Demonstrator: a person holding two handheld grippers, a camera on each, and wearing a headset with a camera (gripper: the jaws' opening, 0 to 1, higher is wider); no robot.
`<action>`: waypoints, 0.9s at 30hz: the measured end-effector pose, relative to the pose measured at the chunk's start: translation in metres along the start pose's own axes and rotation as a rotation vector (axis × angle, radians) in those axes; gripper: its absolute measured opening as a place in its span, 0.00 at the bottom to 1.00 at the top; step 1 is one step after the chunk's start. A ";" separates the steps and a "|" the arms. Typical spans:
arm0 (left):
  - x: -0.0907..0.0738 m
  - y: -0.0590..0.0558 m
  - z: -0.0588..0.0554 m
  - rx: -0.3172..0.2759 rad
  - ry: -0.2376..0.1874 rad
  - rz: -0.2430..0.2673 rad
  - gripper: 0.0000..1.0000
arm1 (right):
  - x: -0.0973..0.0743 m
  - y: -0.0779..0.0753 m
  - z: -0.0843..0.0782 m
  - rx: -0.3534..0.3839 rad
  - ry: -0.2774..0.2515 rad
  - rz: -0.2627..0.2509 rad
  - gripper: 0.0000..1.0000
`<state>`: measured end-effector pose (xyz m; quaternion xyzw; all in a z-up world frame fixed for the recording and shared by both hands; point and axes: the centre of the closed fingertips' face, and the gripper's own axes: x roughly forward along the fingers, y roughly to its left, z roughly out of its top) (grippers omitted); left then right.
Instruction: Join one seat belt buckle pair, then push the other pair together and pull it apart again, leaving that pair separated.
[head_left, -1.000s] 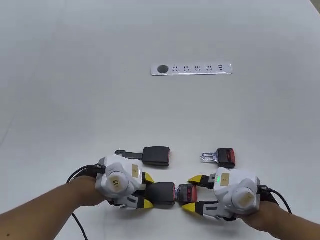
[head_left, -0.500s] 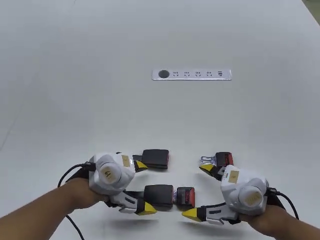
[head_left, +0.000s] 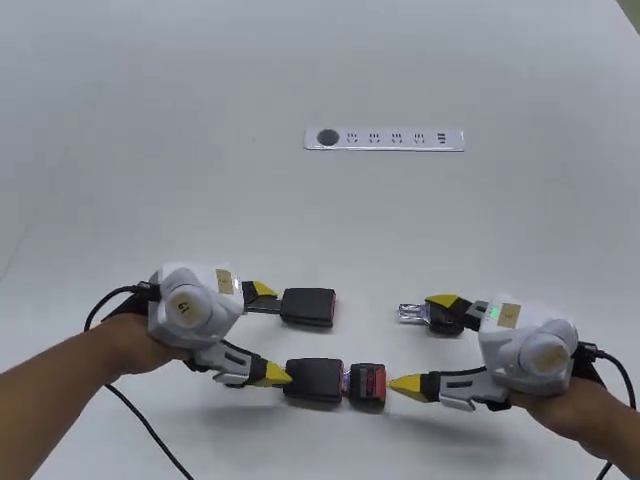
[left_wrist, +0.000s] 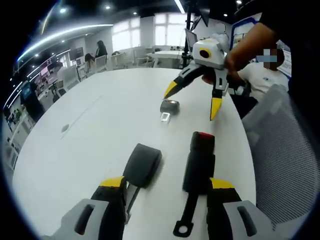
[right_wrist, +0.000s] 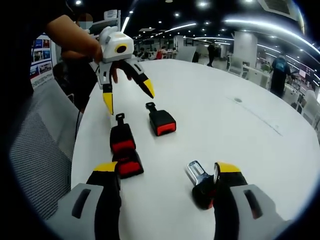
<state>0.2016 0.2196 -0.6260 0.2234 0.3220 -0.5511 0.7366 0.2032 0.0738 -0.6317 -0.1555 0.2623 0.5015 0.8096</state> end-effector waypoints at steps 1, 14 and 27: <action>0.000 0.003 0.000 -0.008 0.003 -0.001 0.67 | -0.002 -0.006 -0.002 -0.001 0.005 -0.008 0.76; 0.008 0.038 0.005 0.058 0.025 -0.020 0.67 | -0.004 -0.044 -0.022 -0.012 0.078 0.020 0.77; 0.045 0.053 -0.013 0.088 0.093 -0.076 0.64 | 0.006 -0.066 -0.050 0.007 0.157 0.080 0.74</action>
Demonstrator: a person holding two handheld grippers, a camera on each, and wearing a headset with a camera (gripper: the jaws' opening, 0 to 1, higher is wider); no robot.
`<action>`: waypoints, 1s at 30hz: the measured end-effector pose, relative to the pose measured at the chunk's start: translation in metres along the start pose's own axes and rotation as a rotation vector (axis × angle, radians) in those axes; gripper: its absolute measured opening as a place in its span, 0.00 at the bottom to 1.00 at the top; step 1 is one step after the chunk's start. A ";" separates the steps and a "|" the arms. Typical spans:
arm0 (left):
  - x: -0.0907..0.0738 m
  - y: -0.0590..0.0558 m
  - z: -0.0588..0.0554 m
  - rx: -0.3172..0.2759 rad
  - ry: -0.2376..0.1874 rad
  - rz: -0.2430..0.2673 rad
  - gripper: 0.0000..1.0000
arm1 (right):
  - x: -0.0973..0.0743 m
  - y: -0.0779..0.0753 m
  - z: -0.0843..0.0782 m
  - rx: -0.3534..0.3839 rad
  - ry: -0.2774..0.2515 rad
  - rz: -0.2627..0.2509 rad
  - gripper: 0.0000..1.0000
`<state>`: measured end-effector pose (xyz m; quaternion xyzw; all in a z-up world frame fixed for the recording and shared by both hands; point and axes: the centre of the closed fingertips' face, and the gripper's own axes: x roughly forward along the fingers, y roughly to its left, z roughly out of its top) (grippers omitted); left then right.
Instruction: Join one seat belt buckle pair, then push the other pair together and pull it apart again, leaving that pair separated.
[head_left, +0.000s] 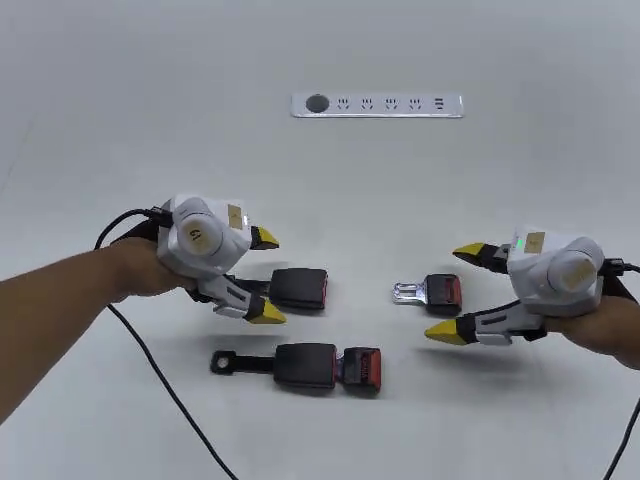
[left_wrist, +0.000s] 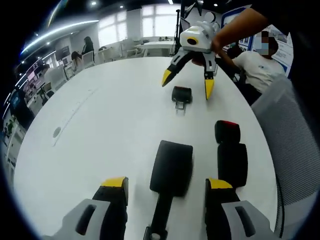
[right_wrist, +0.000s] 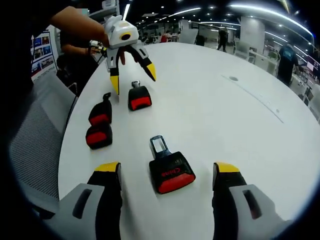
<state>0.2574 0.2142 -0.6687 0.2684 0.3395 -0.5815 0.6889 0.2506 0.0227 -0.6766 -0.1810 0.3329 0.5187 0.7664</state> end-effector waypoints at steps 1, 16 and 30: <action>0.002 0.000 0.001 -0.012 -0.005 -0.006 0.64 | 0.000 0.000 -0.001 -0.001 0.005 0.006 0.73; 0.019 -0.001 -0.008 0.000 -0.006 -0.033 0.50 | 0.009 -0.006 -0.010 -0.055 0.047 0.049 0.52; 0.025 0.001 -0.003 0.060 -0.028 -0.043 0.33 | 0.007 -0.003 -0.011 -0.093 0.058 0.064 0.36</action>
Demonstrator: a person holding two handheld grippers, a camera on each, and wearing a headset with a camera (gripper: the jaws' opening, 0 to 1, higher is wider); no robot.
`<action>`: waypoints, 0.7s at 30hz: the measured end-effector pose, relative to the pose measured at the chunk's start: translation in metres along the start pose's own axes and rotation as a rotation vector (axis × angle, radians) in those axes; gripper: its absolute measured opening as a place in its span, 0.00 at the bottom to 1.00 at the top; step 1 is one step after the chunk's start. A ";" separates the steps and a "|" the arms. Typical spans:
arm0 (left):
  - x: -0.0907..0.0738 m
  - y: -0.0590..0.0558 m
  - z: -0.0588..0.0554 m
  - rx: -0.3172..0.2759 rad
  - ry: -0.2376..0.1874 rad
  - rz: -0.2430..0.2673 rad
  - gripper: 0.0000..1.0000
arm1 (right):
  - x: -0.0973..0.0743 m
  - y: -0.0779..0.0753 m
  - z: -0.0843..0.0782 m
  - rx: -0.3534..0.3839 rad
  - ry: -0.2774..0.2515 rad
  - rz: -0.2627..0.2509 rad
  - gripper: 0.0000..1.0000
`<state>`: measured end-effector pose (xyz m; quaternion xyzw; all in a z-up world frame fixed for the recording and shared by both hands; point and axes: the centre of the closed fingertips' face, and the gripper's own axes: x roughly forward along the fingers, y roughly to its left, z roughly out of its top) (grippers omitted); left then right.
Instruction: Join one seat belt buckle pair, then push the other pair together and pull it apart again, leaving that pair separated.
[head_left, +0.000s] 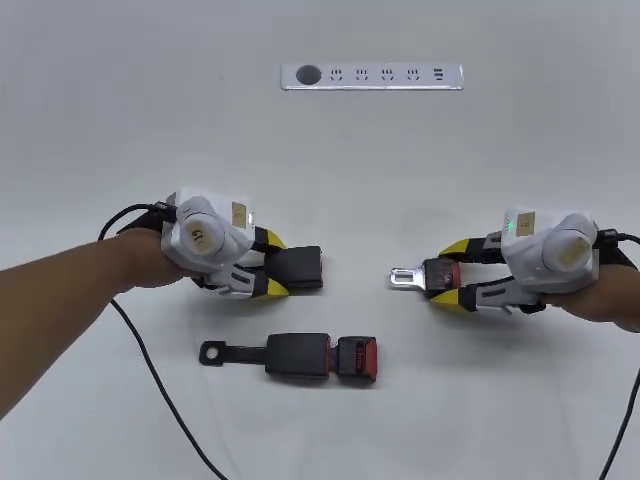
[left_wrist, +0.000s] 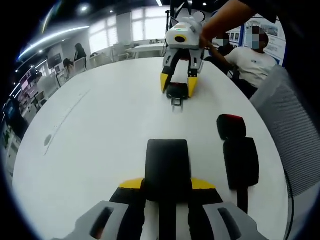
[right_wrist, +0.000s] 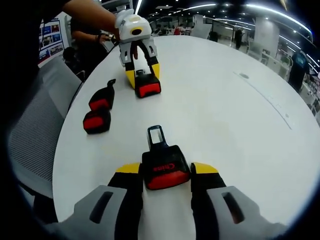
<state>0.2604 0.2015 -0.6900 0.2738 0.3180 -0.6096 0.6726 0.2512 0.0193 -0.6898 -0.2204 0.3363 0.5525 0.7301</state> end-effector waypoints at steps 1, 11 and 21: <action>0.000 0.000 0.000 0.002 0.000 -0.003 0.33 | 0.000 0.000 0.000 0.002 0.000 0.000 0.36; 0.003 0.003 0.002 0.028 0.017 -0.029 0.33 | 0.000 0.002 0.001 0.005 0.012 0.001 0.36; 0.004 0.001 0.003 0.042 0.037 -0.041 0.33 | 0.017 0.005 0.015 -0.013 0.001 0.008 0.36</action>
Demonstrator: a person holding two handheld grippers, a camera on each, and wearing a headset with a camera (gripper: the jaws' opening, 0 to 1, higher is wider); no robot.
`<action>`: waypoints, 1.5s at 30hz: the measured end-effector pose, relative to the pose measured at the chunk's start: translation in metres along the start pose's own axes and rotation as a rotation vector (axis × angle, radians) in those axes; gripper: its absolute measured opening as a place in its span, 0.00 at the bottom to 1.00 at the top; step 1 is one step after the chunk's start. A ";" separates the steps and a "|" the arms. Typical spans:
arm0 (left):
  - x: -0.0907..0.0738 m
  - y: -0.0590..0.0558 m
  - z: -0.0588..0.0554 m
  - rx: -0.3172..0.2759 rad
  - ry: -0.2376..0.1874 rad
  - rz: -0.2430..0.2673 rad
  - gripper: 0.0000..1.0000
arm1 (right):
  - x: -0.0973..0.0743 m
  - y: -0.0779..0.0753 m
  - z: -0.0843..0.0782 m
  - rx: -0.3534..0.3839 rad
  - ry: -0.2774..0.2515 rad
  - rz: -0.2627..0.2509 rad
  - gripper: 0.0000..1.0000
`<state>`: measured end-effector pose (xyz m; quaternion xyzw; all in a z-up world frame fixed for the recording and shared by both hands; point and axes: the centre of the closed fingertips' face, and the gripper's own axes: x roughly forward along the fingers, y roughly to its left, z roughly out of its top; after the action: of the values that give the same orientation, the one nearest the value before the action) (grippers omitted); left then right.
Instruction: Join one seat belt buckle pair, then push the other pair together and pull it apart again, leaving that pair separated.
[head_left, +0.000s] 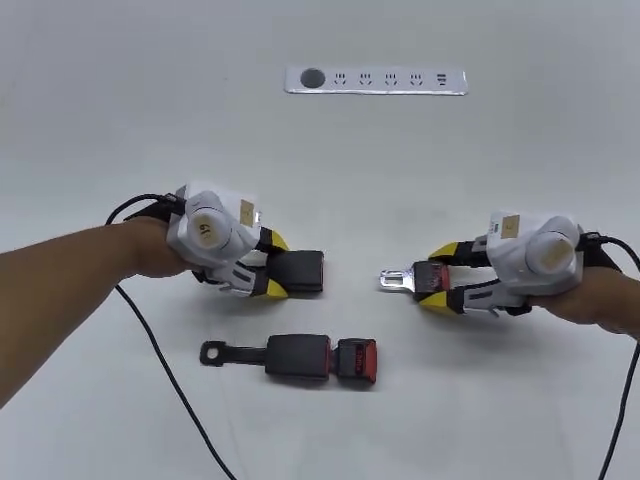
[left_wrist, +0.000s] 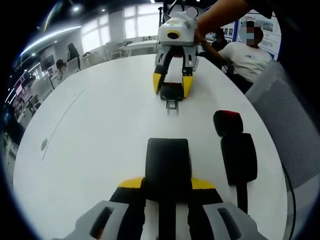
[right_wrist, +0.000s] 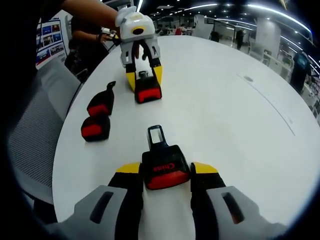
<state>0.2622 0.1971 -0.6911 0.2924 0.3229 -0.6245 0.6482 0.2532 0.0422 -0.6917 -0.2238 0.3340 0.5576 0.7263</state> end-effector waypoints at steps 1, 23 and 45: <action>0.000 0.000 0.000 -0.002 0.000 0.001 0.33 | 0.003 0.000 0.001 -0.004 -0.002 0.000 0.36; -0.001 -0.003 -0.002 0.008 0.023 -0.005 0.33 | 0.044 0.011 0.039 -0.043 -0.049 0.045 0.36; -0.001 -0.007 -0.001 0.010 0.052 -0.011 0.33 | 0.061 0.018 0.059 -0.011 -0.102 0.045 0.36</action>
<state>0.2547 0.1984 -0.6907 0.3100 0.3382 -0.6219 0.6346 0.2597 0.1286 -0.6952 -0.1918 0.2985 0.5864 0.7282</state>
